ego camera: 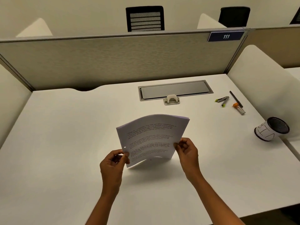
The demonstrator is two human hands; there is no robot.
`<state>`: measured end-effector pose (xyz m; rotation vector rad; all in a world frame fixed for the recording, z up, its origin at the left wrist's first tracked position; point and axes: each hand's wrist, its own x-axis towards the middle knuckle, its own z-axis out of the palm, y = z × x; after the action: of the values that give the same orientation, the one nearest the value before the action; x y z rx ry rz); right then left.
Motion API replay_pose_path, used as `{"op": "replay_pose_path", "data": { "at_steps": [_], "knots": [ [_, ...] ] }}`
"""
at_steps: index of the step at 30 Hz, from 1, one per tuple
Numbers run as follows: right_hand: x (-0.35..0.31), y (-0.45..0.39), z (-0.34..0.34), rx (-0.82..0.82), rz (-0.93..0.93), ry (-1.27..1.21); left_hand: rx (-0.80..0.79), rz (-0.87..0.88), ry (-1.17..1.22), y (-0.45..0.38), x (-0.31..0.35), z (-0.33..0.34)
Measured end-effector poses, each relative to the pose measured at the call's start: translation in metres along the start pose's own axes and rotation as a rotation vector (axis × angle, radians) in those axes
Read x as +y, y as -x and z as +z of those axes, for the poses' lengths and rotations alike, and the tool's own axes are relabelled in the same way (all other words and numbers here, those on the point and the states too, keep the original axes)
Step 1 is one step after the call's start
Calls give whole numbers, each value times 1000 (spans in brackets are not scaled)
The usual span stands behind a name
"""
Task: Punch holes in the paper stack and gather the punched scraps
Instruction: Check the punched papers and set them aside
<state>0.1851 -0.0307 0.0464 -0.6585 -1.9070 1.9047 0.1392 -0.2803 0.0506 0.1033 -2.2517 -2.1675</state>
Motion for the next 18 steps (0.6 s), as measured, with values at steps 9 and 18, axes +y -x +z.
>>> {"op": "replay_pose_path", "data": {
  "at_steps": [9, 18],
  "knots": [
    [1, 6, 6, -30, -51, 139, 4, -38, -49, 3, -11, 1],
    [4, 7, 3, -44, -32, 193, -66, -26, -85, -1, -6, 1]
  ]
}}
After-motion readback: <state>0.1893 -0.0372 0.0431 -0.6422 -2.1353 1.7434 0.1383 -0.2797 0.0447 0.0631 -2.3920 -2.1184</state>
